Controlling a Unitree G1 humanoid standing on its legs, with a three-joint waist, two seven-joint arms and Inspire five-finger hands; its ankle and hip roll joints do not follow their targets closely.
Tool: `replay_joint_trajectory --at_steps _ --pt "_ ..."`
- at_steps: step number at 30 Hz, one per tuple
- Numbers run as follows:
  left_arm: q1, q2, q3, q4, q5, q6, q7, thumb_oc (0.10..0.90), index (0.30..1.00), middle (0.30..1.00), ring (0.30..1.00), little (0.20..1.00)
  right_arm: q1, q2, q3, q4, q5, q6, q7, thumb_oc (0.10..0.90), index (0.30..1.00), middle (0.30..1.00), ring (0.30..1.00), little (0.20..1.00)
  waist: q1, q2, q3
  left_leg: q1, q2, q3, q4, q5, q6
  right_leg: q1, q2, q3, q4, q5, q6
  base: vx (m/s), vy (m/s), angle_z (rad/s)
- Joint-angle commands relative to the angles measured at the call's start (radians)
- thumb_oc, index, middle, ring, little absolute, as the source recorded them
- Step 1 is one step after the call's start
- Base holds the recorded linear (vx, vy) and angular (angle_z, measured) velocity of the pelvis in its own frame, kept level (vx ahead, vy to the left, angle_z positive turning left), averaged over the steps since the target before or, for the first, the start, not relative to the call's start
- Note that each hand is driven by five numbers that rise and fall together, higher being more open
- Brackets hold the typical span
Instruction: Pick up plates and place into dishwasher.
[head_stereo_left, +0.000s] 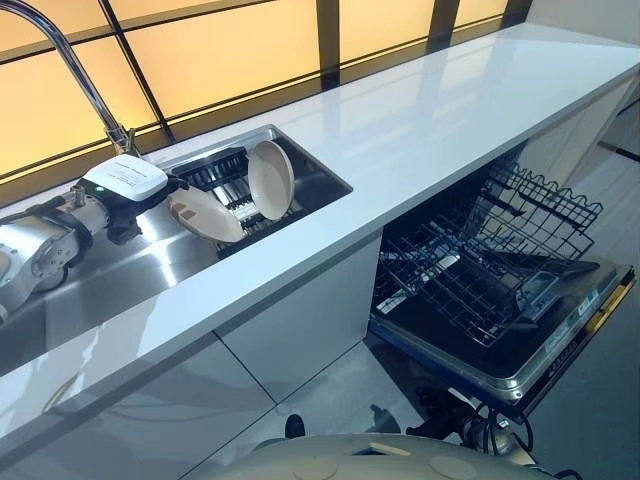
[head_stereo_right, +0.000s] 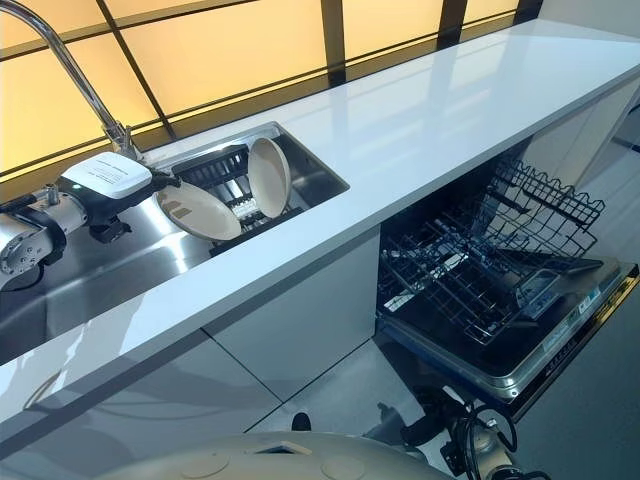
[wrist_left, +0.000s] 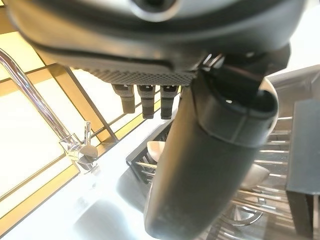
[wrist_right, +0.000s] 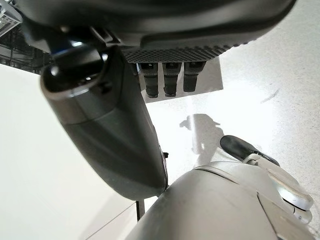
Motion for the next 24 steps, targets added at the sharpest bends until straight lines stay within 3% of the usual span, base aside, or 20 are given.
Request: replay_joint_trajectory --at_steps 1,9,24 --pt "-0.195 0.02 0.08 0.084 0.028 0.093 0.127 0.8 0.9 0.9 0.9 0.9 -0.029 -0.02 0.03 -0.016 0.009 -0.064 -0.015 0.8 0.9 0.9 0.9 0.9 -0.007 -0.009 0.022 0.138 -0.119 0.048 0.018 -0.26 0.067 -0.111 0.024 0.0 -0.029 0.107 0.045 0.02 0.006 -0.05" --pt "-0.218 -0.045 0.024 0.105 0.069 0.141 0.133 0.8 0.9 0.9 0.9 0.9 -0.046 -0.01 0.033 0.032 0.003 -0.091 -0.024 0.8 0.9 0.9 0.9 0.9 -0.018 -0.007 0.022 0.138 -0.122 0.047 0.019 -0.263 0.07 -0.115 0.028 0.016 -0.025 0.105 0.043 0.01 0.003 -0.02" --pt "-0.238 -0.144 -0.036 0.174 0.095 0.158 0.1 0.8 0.9 0.9 0.9 0.9 -0.036 -0.011 0.017 0.059 0.0 -0.116 -0.026 0.8 0.9 0.9 0.9 0.9 -0.054 -0.009 0.029 0.14 -0.127 0.066 0.021 -0.27 0.08 -0.127 0.038 0.054 -0.023 0.112 0.047 0.03 0.002 -0.11"
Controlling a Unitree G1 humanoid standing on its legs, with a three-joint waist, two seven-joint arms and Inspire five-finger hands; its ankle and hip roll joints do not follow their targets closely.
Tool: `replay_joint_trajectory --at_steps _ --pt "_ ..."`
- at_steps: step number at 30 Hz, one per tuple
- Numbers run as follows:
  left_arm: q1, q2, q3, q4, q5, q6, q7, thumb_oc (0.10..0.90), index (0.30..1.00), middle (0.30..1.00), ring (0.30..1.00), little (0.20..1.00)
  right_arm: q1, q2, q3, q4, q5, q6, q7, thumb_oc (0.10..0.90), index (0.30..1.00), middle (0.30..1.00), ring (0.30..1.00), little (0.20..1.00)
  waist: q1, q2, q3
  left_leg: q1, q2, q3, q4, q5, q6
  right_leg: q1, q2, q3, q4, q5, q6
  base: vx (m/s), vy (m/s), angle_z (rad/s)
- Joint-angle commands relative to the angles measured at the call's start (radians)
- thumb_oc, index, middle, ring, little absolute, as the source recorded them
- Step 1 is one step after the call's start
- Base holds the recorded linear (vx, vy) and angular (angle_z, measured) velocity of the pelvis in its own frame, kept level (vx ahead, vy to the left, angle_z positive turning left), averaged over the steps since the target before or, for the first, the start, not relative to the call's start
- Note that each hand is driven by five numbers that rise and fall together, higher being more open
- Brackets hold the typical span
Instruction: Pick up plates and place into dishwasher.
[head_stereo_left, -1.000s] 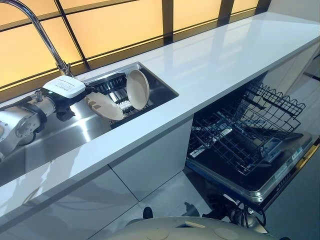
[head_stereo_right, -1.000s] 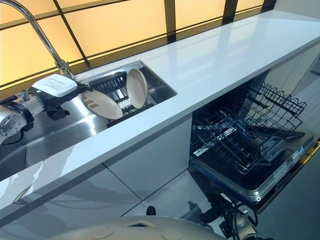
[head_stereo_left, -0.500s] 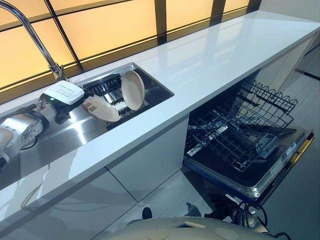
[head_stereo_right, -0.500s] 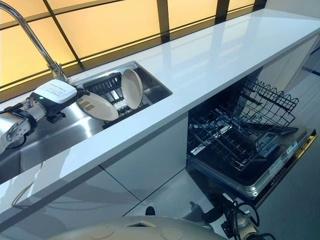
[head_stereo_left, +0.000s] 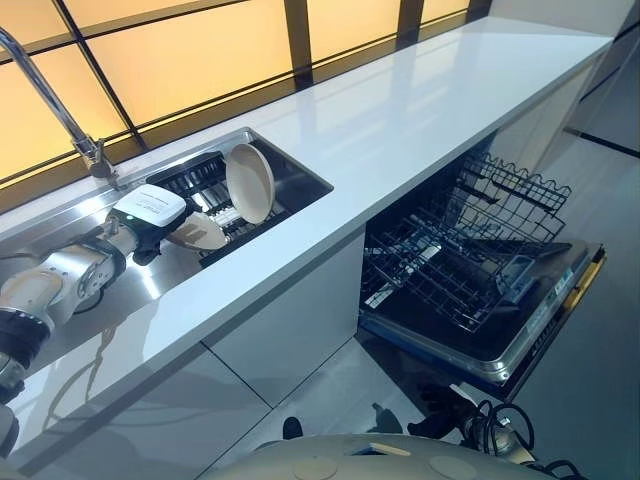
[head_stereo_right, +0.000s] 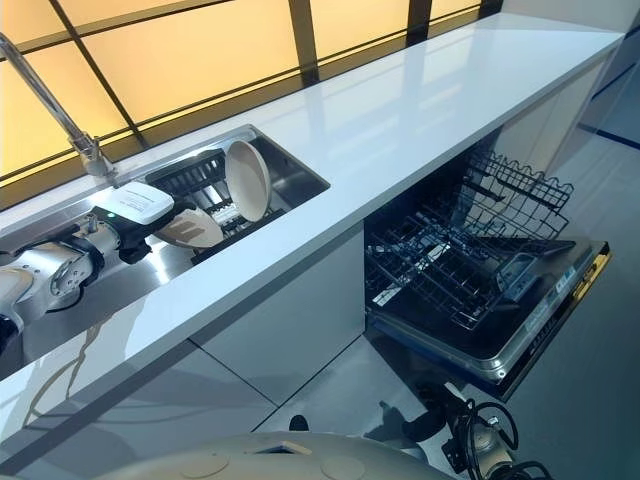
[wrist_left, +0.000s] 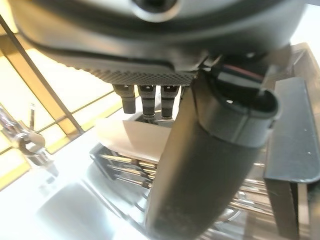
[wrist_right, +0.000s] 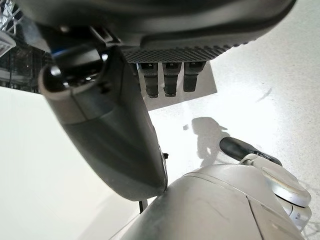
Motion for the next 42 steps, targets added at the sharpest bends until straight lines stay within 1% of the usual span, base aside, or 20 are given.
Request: replay_joint_trajectory --at_steps 1,7,9,14,23,27,30,33,35,37,39,40,41,42 --pt "-0.236 0.019 0.055 0.084 0.029 0.08 0.049 0.8 0.9 0.9 0.9 0.9 -0.011 -0.015 0.02 -0.008 0.002 -0.042 -0.008 0.8 0.9 0.9 0.9 0.9 -0.012 -0.008 0.025 0.131 -0.139 0.017 0.02 -0.265 0.08 -0.092 0.039 -0.005 -0.049 0.112 0.046 0.03 0.006 -0.04" --pt "-0.263 -0.019 0.034 0.131 0.079 0.107 0.054 0.8 0.9 0.9 0.9 0.9 -0.015 -0.012 0.019 0.006 0.009 -0.044 -0.013 0.8 0.9 0.9 0.9 0.9 -0.024 -0.01 0.028 0.13 -0.142 0.024 0.023 -0.268 0.085 -0.098 0.041 0.011 -0.045 0.114 0.047 0.03 0.007 -0.11" --pt "-0.268 -0.033 0.025 0.151 0.111 0.131 0.03 0.1 0.3 0.3 0.3 0.2 -0.017 -0.012 0.02 0.008 0.01 -0.046 -0.014 0.8 0.9 0.9 0.9 0.9 -0.028 -0.01 0.03 0.129 -0.143 0.026 0.024 -0.268 0.086 -0.101 0.042 0.016 -0.044 0.116 0.048 0.03 0.013 -0.11" --pt "-0.286 -0.044 0.01 0.184 0.184 0.177 -0.004 0.1 0.3 0.3 0.3 0.2 -0.026 -0.012 0.024 0.006 0.02 -0.042 -0.015 0.8 0.9 0.9 0.9 0.9 -0.031 -0.01 0.032 0.128 -0.146 0.024 0.026 -0.269 0.088 -0.101 0.042 0.022 -0.045 0.118 0.048 0.01 0.01 -0.08" --pt "-0.325 -0.022 -0.022 0.184 0.301 0.175 0.001 0.1 0.3 0.3 0.3 0.2 -0.035 -0.013 0.028 0.016 0.028 -0.052 -0.013 0.8 0.9 0.9 0.9 0.9 -0.026 -0.009 0.032 0.125 -0.148 0.019 0.026 -0.267 0.087 -0.102 0.04 0.02 -0.048 0.121 0.05 -0.01 0.0 -0.03" --pt "-0.343 0.009 -0.033 0.145 0.298 0.192 -0.008 0.1 0.3 0.3 0.3 0.2 -0.037 -0.015 0.031 0.015 0.031 -0.053 -0.009 0.8 0.9 0.9 0.9 0.9 -0.018 -0.008 0.029 0.125 -0.148 0.012 0.026 -0.267 0.086 -0.098 0.039 0.015 -0.051 0.121 0.049 -0.01 -0.003 -0.03" --pt "-0.355 0.029 -0.034 0.128 0.263 0.219 0.003 0.1 0.3 0.3 0.3 0.2 -0.041 -0.016 0.035 0.009 0.037 -0.052 -0.008 0.8 0.9 0.9 0.9 0.9 -0.011 -0.008 0.028 0.125 -0.149 0.006 0.028 -0.267 0.084 -0.094 0.037 0.01 -0.053 0.12 0.048 0.0 0.0 0.0" --pt "-0.357 0.045 -0.015 0.112 0.182 0.221 0.097 0.1 0.3 0.3 0.3 0.2 -0.046 -0.016 0.039 -0.014 0.069 -0.075 -0.009 0.8 0.9 0.9 0.9 0.9 -0.003 -0.011 0.025 0.126 -0.147 0.001 0.027 -0.266 0.081 -0.089 0.036 0.004 -0.056 0.12 0.047 -0.03 -0.019 0.05" --pt "-0.354 0.058 0.013 0.077 0.119 0.222 0.199 0.1 0.3 0.3 0.3 0.2 -0.045 -0.014 0.039 -0.057 0.104 -0.088 -0.004 0.8 0.9 0.9 0.9 0.9 0.0 -0.012 0.025 0.128 -0.147 -0.002 0.025 -0.265 0.081 -0.087 0.037 0.004 -0.057 0.12 0.045 -0.03 -0.018 0.06" --pt "-0.345 0.069 0.057 0.045 0.026 0.212 0.292 0.1 0.3 0.3 0.3 0.2 -0.041 -0.006 0.036 -0.105 0.14 -0.108 0.011 0.8 0.9 0.9 0.9 0.9 0.005 -0.015 0.022 0.126 -0.145 -0.004 0.026 -0.264 0.08 -0.087 0.038 0.005 -0.058 0.12 0.042 -0.03 -0.01 0.05" --pt "-0.318 0.075 0.116 0.012 -0.043 0.18 0.363 0.1 0.3 0.3 0.3 0.2 -0.035 0.001 0.039 -0.138 0.135 -0.148 0.017 0.8 0.9 0.9 0.9 0.9 0.01 -0.016 0.019 0.127 -0.143 -0.005 0.024 -0.262 0.079 -0.086 0.037 0.002 -0.059 0.12 0.04 -0.02 -0.003 0.01" --pt "-0.299 0.081 0.147 -0.021 -0.07 0.187 0.38 0.1 0.3 0.3 0.3 0.2 -0.034 -0.007 0.042 -0.182 0.131 -0.15 0.021 0.8 0.9 0.9 0.9 0.9 0.013 -0.017 0.019 0.128 -0.14 -0.005 0.021 -0.262 0.079 -0.084 0.037 0.0 -0.06 0.119 0.04 0.0 0.0 0.0" --pt "-0.265 0.066 0.193 -0.055 -0.067 0.194 0.394 0.1 0.3 0.3 0.3 0.2 -0.026 -0.005 0.053 -0.239 0.122 -0.14 0.014 0.8 0.9 0.9 0.9 0.9 0.014 -0.018 0.019 0.129 -0.141 -0.008 0.021 -0.262 0.078 -0.083 0.038 0.0 -0.059 0.118 0.039 0.0 0.0 0.0" --pt "-0.24 0.067 0.22 -0.078 -0.092 0.187 0.432 0.1 0.3 0.3 0.3 0.2 -0.02 -0.002 0.064 -0.28 0.121 -0.156 0.001 0.8 0.9 0.9 0.9 0.9 0.015 -0.021 0.017 0.128 -0.141 -0.011 0.022 -0.261 0.077 -0.083 0.038 0.002 -0.059 0.117 0.037 0.0 0.0 0.0"
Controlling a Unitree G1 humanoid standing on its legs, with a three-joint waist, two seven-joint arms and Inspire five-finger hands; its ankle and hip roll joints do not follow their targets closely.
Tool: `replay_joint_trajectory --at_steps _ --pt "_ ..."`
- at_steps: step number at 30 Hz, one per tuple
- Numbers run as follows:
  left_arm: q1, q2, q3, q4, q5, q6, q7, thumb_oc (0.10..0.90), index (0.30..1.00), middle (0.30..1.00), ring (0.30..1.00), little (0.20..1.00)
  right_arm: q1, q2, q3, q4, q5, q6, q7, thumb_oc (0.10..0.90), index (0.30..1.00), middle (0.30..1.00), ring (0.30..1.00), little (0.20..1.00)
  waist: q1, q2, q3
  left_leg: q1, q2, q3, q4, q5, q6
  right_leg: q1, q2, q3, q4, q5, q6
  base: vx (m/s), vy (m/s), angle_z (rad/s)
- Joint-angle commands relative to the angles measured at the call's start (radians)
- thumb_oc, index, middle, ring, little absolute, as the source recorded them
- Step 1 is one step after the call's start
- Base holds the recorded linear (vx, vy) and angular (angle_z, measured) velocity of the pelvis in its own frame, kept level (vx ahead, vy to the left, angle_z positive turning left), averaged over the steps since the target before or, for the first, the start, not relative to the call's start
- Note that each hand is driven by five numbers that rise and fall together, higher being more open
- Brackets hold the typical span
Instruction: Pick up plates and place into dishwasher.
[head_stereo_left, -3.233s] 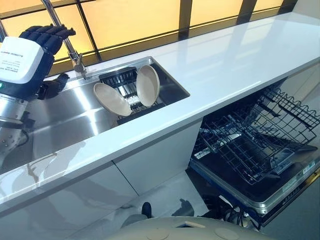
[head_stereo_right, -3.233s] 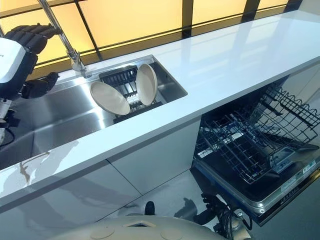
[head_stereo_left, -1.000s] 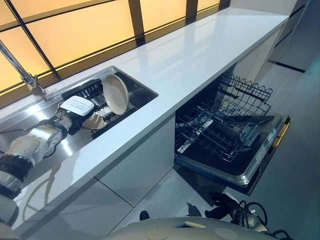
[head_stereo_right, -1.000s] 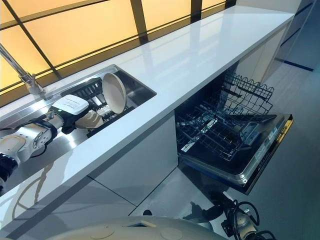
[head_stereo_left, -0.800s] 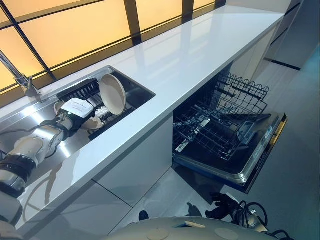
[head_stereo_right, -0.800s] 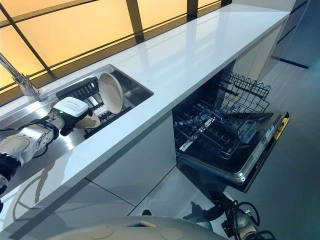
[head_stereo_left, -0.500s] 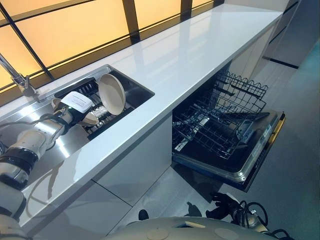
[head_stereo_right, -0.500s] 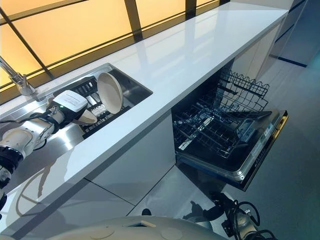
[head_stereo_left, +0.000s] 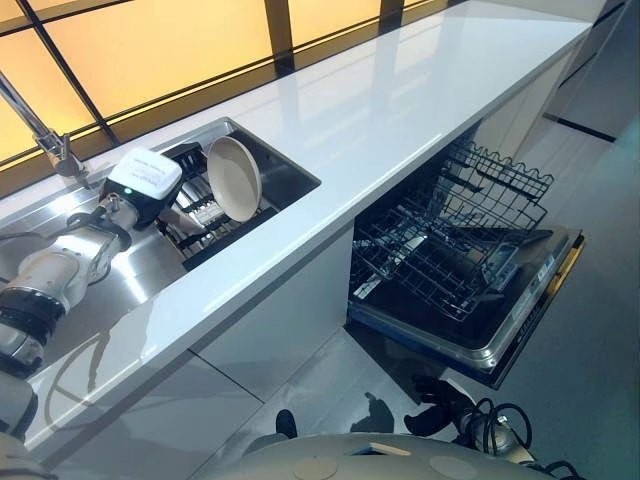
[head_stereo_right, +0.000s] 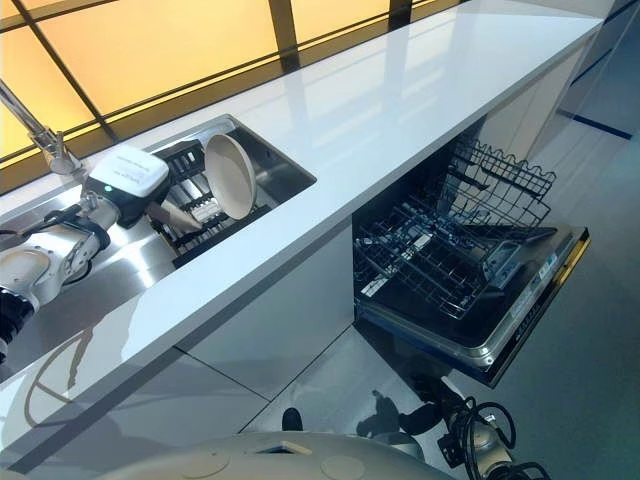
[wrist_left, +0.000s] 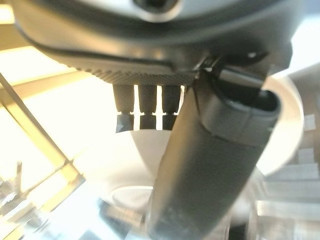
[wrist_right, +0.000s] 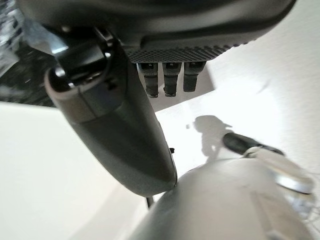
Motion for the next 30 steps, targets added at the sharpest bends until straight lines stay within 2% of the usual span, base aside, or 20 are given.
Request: replay_joint_trajectory --at_steps 1,2,7,10,13,14,15,17,18,19,21,23,24,26,28,30 --pt "-0.116 0.077 0.217 -0.047 -0.091 0.048 0.208 0.1 0.3 0.3 0.3 0.2 -0.042 0.003 0.034 -0.199 0.032 -0.119 -0.041 0.8 0.9 0.9 0.9 0.9 -0.011 0.008 -0.034 0.104 -0.14 -0.027 0.023 -0.242 0.081 -0.084 0.041 -0.04 -0.055 0.109 0.035 0.0 0.0 0.0" --pt "-0.113 0.09 0.231 -0.068 -0.119 0.048 0.227 0.1 0.3 0.3 0.3 0.2 -0.047 0.003 0.039 -0.232 0.023 -0.139 -0.06 0.8 0.9 0.9 0.9 0.9 -0.01 0.008 -0.037 0.103 -0.14 -0.029 0.023 -0.242 0.08 -0.085 0.04 -0.042 -0.054 0.109 0.036 0.0 0.0 0.0" --pt "-0.09 0.12 0.311 -0.151 -0.19 0.041 0.268 0.1 0.3 0.3 0.3 0.2 -0.048 -0.015 0.039 -0.43 0.129 -0.106 -0.072 0.8 0.9 0.9 0.9 0.9 -0.003 0.002 -0.042 0.103 -0.135 -0.03 0.021 -0.241 0.077 -0.084 0.037 -0.046 -0.056 0.107 0.035 0.0 0.0 0.0" --pt "-0.036 0.118 0.387 -0.223 -0.22 0.025 0.309 0.1 0.3 0.3 0.3 0.2 -0.038 -0.016 0.023 -0.548 0.201 -0.116 -0.092 0.8 0.9 0.9 0.9 0.9 0.002 -0.003 -0.044 0.103 -0.132 -0.031 0.02 -0.239 0.075 -0.083 0.035 -0.051 -0.057 0.106 0.033 0.0 0.0 0.0" --pt "0.01 0.108 0.442 -0.278 -0.231 0.005 0.343 0.1 0.3 0.3 0.3 0.2 -0.038 -0.011 -0.001 -0.629 0.217 -0.147 -0.162 0.8 0.9 0.9 0.9 0.9 0.005 -0.003 -0.046 0.102 -0.13 -0.032 0.018 -0.239 0.074 -0.083 0.034 -0.054 -0.056 0.105 0.033 0.0 0.0 0.0" --pt "0.032 0.097 0.462 -0.298 -0.224 -0.002 0.355 0.1 0.3 0.3 0.3 0.2 -0.039 -0.009 -0.017 -0.67 0.205 -0.141 -0.219 0.8 0.9 0.9 0.9 0.9 0.005 -0.004 -0.047 0.103 -0.129 -0.032 0.017 -0.239 0.074 -0.085 0.035 -0.054 -0.056 0.105 0.033 -0.02 -0.006 0.05" --pt "0.051 0.094 0.478 -0.318 -0.223 -0.007 0.364 0.1 0.3 0.3 0.3 0.2 -0.041 -0.008 -0.034 -0.705 0.18 -0.144 -0.284 0.8 0.9 0.9 0.9 0.9 0.004 -0.003 -0.047 0.103 -0.129 -0.032 0.016 -0.239 0.075 -0.086 0.035 -0.052 -0.055 0.105 0.033 -0.02 0.0 0.07" --pt "0.105 0.087 0.521 -0.379 -0.22 -0.02 0.375 0.1 0.3 0.3 0.3 0.2 -0.043 -0.012 -0.077 -0.782 0.071 -0.111 -0.484 0.8 0.9 0.9 0.9 0.9 0.003 0.0 -0.047 0.104 -0.128 -0.032 0.015 -0.24 0.077 -0.088 0.035 -0.048 -0.052 0.103 0.034 -0.01 0.004 0.05" --pt "0.111 0.087 0.527 -0.384 -0.22 -0.02 0.374 0.1 0.3 0.3 0.3 0.2 -0.043 -0.012 -0.078 -0.786 0.057 -0.114 -0.502 0.8 0.9 0.9 0.9 0.9 0.003 0.001 -0.048 0.104 -0.127 -0.031 0.015 -0.24 0.077 -0.088 0.036 -0.047 -0.052 0.103 0.034 0.0 0.0 0.0" --pt "0.158 0.075 0.557 -0.443 -0.225 -0.027 0.377 0.1 0.3 0.3 0.3 0.2 -0.049 -0.023 -0.123 -0.868 -0.038 -0.084 -0.652 0.8 0.9 0.9 0.9 0.9 0.004 0.004 -0.047 0.104 -0.126 -0.032 0.013 -0.241 0.08 -0.089 0.038 -0.042 -0.05 0.101 0.035 0.0 0.0 0.0" --pt "0.206 0.061 0.587 -0.504 -0.226 -0.028 0.37 0.1 0.3 0.3 0.3 0.2 -0.064 -0.045 -0.165 -0.958 -0.126 -0.069 -0.75 0.8 0.9 0.9 0.9 0.9 0.005 0.007 -0.045 0.105 -0.125 -0.032 0.012 -0.243 0.083 -0.09 0.04 -0.038 -0.048 0.1 0.034 0.0 0.002 -0.02" --pt "0.238 0.047 0.598 -0.562 -0.228 -0.048 0.367 0.1 0.3 0.3 0.3 0.2 -0.103 -0.088 -0.194 -1.027 -0.289 -0.09 -0.859 0.8 0.9 0.9 0.9 0.9 0.014 0.008 -0.042 0.107 -0.125 -0.036 0.012 -0.245 0.084 -0.089 0.04 -0.039 -0.044 0.097 0.033 -0.01 -0.005 -0.04" --pt "0.233 0.039 0.587 -0.586 -0.217 -0.063 0.37 0.1 0.3 0.3 0.3 0.2 -0.139 -0.128 -0.195 -1.056 -0.371 -0.106 -0.891 0.8 0.9 0.9 0.9 0.9 0.021 0.007 -0.042 0.108 -0.124 -0.038 0.013 -0.246 0.084 -0.087 0.039 -0.043 -0.042 0.095 0.033 0.0 0.0 0.0" --pt "0.203 0.038 0.556 -0.624 -0.224 -0.076 0.348 0.1 0.3 0.3 0.3 0.2 -0.209 -0.204 -0.174 -1.09 -0.408 -0.112 -0.891 0.8 0.9 0.9 0.9 0.9 0.037 0.003 -0.041 0.109 -0.124 -0.041 0.013 -0.247 0.082 -0.083 0.035 -0.053 -0.04 0.093 0.034 0.0 0.0 0.0" --pt "0.175 0.038 0.528 -0.662 -0.242 -0.107 0.306 0.1 0.3 0.3 0.3 0.2 -0.257 -0.268 -0.146 -1.174 -0.414 -0.153 -0.827 0.8 0.9 0.9 0.9 0.9 0.051 -0.002 -0.046 0.109 -0.122 -0.041 0.014 -0.246 0.079 -0.08 0.031 -0.065 -0.035 0.087 0.037 -0.01 -0.01 0.02" --pt "0.169 0.035 0.519 -0.675 -0.246 -0.118 0.289 0.1 0.3 0.3 0.3 0.2 -0.267 -0.28 -0.13 -1.206 -0.408 -0.176 -0.789 0.8 0.9 0.9 0.9 0.9 0.055 -0.004 -0.049 0.108 -0.121 -0.042 0.014 -0.246 0.077 -0.078 0.03 -0.069 -0.036 0.084 0.036 -0.01 -0.015 0.07"
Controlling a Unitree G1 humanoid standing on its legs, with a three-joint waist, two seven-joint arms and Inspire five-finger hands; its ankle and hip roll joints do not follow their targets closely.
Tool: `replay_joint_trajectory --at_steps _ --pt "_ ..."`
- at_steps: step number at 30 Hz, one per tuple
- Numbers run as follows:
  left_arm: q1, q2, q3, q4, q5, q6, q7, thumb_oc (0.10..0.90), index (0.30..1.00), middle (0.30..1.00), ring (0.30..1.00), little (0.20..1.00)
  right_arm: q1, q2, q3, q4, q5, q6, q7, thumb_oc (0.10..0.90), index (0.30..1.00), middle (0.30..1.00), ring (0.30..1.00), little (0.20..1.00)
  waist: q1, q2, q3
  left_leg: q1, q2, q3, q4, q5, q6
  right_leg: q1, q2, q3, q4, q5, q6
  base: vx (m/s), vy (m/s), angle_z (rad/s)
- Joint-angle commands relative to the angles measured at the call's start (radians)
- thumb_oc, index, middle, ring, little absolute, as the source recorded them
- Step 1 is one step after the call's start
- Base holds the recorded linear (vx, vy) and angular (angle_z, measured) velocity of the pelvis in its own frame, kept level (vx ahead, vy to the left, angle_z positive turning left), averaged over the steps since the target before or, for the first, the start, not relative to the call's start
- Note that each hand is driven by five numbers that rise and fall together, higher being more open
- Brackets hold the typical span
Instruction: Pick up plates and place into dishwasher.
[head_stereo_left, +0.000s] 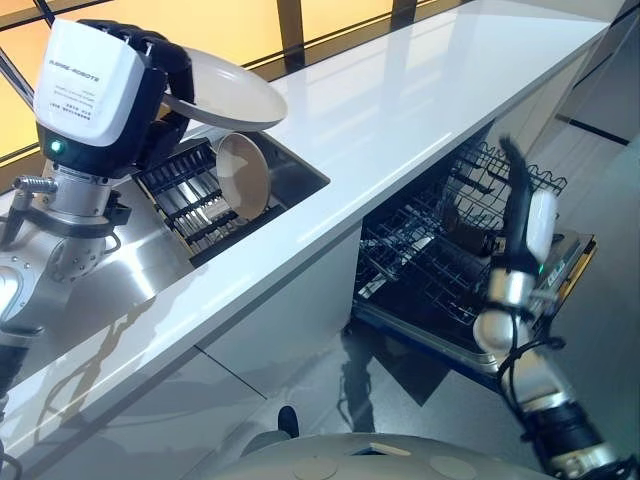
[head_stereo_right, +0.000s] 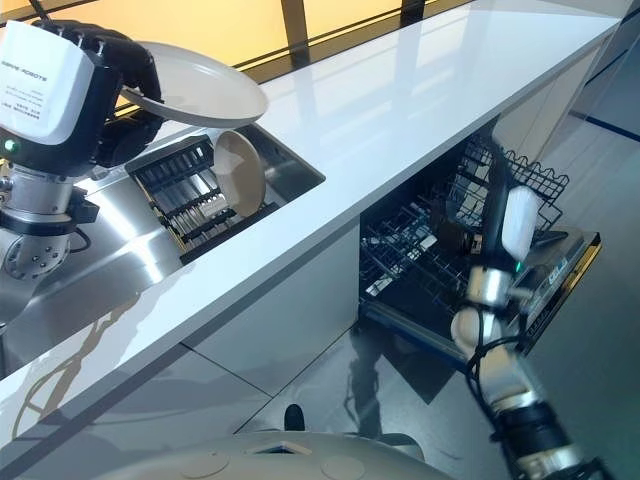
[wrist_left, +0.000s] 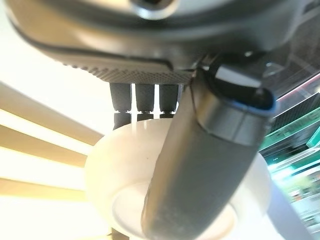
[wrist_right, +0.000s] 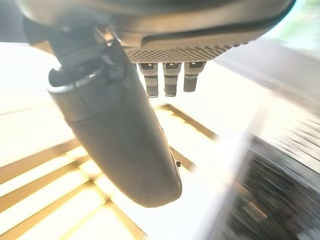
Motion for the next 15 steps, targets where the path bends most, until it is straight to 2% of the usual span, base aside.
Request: replay_joint_trajectory --at_steps 1,4,6,15 --pt "-0.162 0.006 0.033 -0.01 -0.058 -0.02 0.001 0.1 0.3 0.3 0.3 0.2 -0.137 -0.039 0.043 -0.183 -0.037 -0.151 0.072 0.8 0.9 0.9 0.9 0.9 0.038 -0.008 -0.048 0.103 -0.106 -0.016 0.009 -0.243 0.064 -0.097 0.043 -0.057 -0.019 0.078 0.027 -0.02 -0.014 0.05" --pt "-0.173 -0.007 0.011 -0.044 -0.077 -0.04 -0.04 0.1 0.3 0.3 0.3 0.2 -0.145 -0.044 0.078 -0.21 0.003 -0.179 0.164 0.8 0.9 0.9 0.9 0.9 0.041 -0.011 -0.051 0.1 -0.106 -0.018 0.01 -0.241 0.061 -0.095 0.041 -0.063 -0.024 0.078 0.028 -0.03 -0.009 0.08" --pt "-0.196 -0.014 -0.02 -0.074 -0.093 -0.037 -0.083 0.1 0.3 0.3 0.3 0.2 -0.167 -0.051 0.116 -0.218 0.019 -0.169 0.209 0.8 0.9 0.9 0.9 0.9 0.044 -0.013 -0.053 0.097 -0.106 -0.02 0.009 -0.237 0.058 -0.093 0.04 -0.069 -0.03 0.081 0.029 -0.02 -0.011 0.09" --pt "-0.323 -0.046 -0.177 -0.136 -0.164 -0.032 -0.179 0.1 0.3 0.3 0.3 0.2 -0.254 -0.025 0.258 -0.227 0.054 -0.129 0.289 0.8 0.9 0.9 0.9 0.9 0.052 -0.016 -0.059 0.086 -0.11 -0.026 0.007 -0.226 0.052 -0.091 0.038 -0.076 -0.049 0.095 0.033 -0.01 -0.005 0.06"
